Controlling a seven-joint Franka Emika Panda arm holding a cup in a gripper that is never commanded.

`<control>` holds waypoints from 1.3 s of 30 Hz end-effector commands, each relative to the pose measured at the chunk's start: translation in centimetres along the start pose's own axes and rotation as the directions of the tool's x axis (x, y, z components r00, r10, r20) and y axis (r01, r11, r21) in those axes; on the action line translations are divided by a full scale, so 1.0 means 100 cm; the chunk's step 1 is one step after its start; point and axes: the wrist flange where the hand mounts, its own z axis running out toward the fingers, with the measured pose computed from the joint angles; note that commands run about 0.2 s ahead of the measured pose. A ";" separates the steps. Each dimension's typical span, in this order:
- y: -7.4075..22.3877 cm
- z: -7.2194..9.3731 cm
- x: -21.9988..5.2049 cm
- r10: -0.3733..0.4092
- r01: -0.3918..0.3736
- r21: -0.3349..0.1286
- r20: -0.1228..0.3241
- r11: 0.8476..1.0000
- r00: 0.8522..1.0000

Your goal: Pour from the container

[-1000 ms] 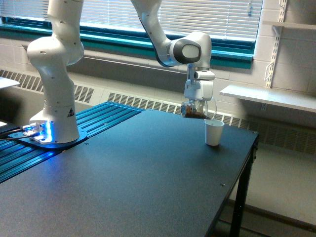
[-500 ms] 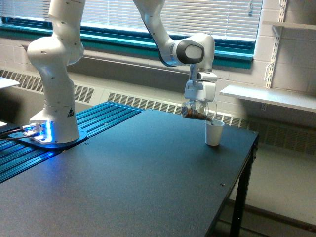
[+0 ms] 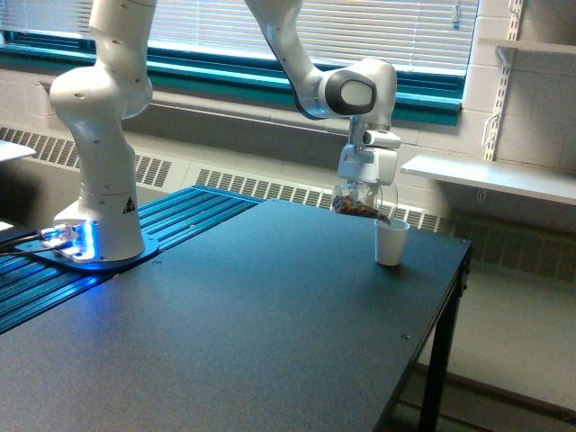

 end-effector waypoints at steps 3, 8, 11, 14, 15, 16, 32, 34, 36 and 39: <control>-0.001 -0.003 0.003 -0.030 0.030 -0.001 0.012 1.000 0.999; -0.002 -0.004 0.003 -0.040 0.040 -0.002 0.024 0.999 0.999; -0.003 -0.005 0.002 -0.046 0.046 -0.001 0.033 0.999 0.998; -0.003 -0.007 0.001 -0.052 0.052 0.002 0.039 0.999 0.998; -0.003 -0.007 0.001 -0.054 0.054 0.001 0.041 0.999 0.998; -0.004 -0.008 0.002 -0.056 0.056 0.004 0.043 0.998 0.998; -0.001 -0.016 0.008 -0.059 0.059 0.012 0.073 0.998 0.996; 0.000 -0.017 0.009 -0.056 0.055 0.014 0.077 0.998 0.995; 0.001 -0.018 0.012 -0.053 0.052 0.014 0.080 0.999 0.995; 0.002 -0.018 0.014 -0.050 0.049 0.014 0.085 0.999 0.995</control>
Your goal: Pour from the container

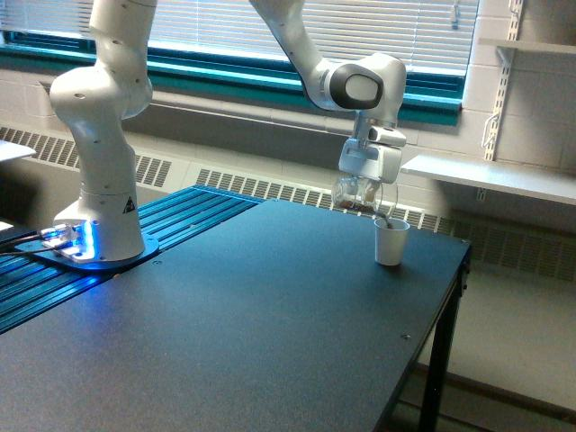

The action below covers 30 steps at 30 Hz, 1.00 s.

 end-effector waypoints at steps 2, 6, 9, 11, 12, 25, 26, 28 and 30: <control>0.003 -0.009 0.007 -0.014 0.014 0.008 0.007 1.000 1.000; 0.004 -0.010 0.009 -0.012 0.012 0.009 0.012 1.000 1.000; 0.004 -0.010 0.010 -0.012 0.012 0.011 0.022 1.000 1.000; 0.004 -0.011 0.010 -0.013 0.013 0.010 0.029 1.000 0.999; 0.005 -0.010 0.010 -0.013 0.013 0.008 0.032 1.000 0.999; 0.007 -0.011 0.011 -0.017 0.016 0.014 0.077 1.000 0.997; 0.008 -0.011 0.011 -0.017 0.016 0.015 0.079 1.000 0.997; 0.008 -0.012 0.012 -0.015 0.013 0.018 0.082 1.000 0.996; 0.008 -0.012 0.012 -0.013 0.012 0.015 0.087 1.000 0.996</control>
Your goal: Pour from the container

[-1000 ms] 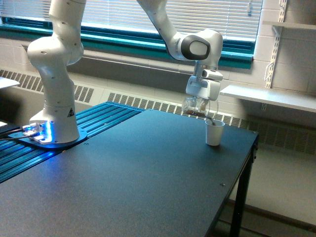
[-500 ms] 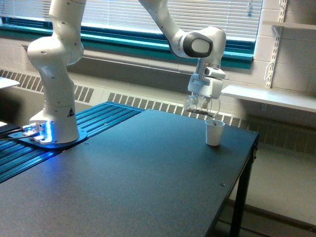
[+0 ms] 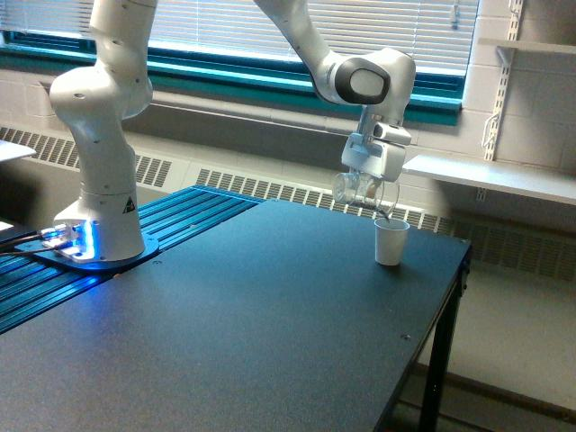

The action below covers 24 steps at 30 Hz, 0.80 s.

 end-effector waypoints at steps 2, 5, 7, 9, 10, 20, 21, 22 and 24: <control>0.003 -0.004 0.005 -0.012 0.012 0.004 0.014 1.000 1.000; 0.005 -0.005 0.007 -0.010 0.010 0.002 0.018 1.000 1.000; 0.005 -0.007 0.008 -0.005 0.005 0.008 0.022 1.000 1.000; 0.006 -0.007 0.010 -0.003 0.003 0.005 0.025 1.000 1.000; 0.006 -0.007 0.010 -0.001 0.001 0.002 0.027 1.000 1.000; 0.007 -0.006 0.013 0.004 -0.004 0.001 0.047 1.000 0.999; 0.007 -0.006 0.013 0.005 -0.005 0.002 0.048 1.000 0.999; 0.007 -0.006 0.013 0.005 -0.006 0.003 0.051 1.000 0.999; 0.008 -0.006 0.013 0.006 -0.006 0.002 0.054 1.000 0.999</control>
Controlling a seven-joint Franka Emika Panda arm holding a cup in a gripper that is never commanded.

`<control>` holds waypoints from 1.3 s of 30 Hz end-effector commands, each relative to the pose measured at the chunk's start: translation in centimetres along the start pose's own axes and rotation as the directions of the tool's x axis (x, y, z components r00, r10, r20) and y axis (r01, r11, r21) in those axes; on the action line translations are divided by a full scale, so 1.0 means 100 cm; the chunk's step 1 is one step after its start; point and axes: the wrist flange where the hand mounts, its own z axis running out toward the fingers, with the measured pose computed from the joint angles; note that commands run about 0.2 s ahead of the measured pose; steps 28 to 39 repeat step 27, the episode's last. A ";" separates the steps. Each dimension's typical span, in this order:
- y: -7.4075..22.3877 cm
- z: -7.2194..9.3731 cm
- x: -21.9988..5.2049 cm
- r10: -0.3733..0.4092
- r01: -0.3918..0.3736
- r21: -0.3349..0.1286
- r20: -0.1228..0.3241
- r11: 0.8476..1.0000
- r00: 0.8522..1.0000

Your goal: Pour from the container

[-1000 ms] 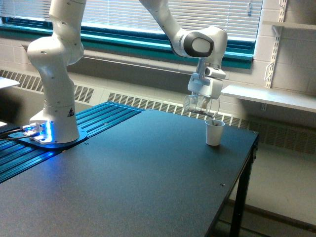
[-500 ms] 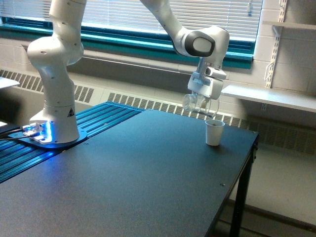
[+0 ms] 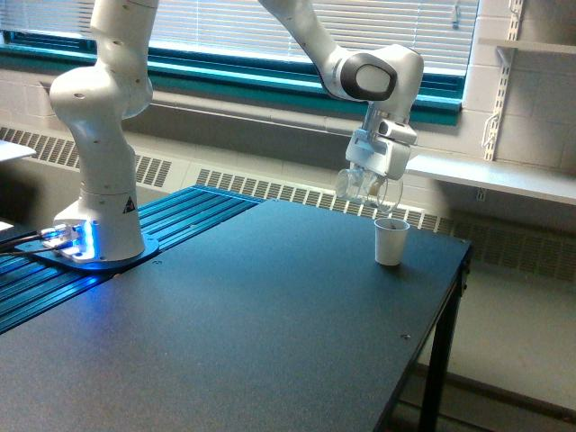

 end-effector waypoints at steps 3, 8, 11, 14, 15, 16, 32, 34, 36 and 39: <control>0.003 0.001 0.003 0.001 -0.001 0.006 0.023 1.000 1.000; 0.003 -0.001 0.005 0.005 -0.005 0.011 0.022 1.000 1.000; 0.001 -0.004 0.005 0.003 -0.003 0.018 0.016 1.000 1.000; 0.000 -0.007 0.005 0.002 -0.002 0.025 0.008 1.000 1.000; 0.000 -0.007 0.005 0.002 -0.002 0.026 0.005 1.000 1.000; 0.000 -0.007 0.004 0.002 -0.002 0.024 0.002 1.000 1.000; 0.001 -0.010 0.001 0.015 -0.014 0.031 -0.026 0.999 1.000; 0.001 -0.010 0.001 0.015 -0.014 0.031 -0.026 0.999 1.000; 0.001 -0.010 0.001 0.015 -0.014 0.031 -0.026 0.999 1.000; 0.001 -0.010 0.001 0.015 -0.014 0.031 -0.026 0.999 1.000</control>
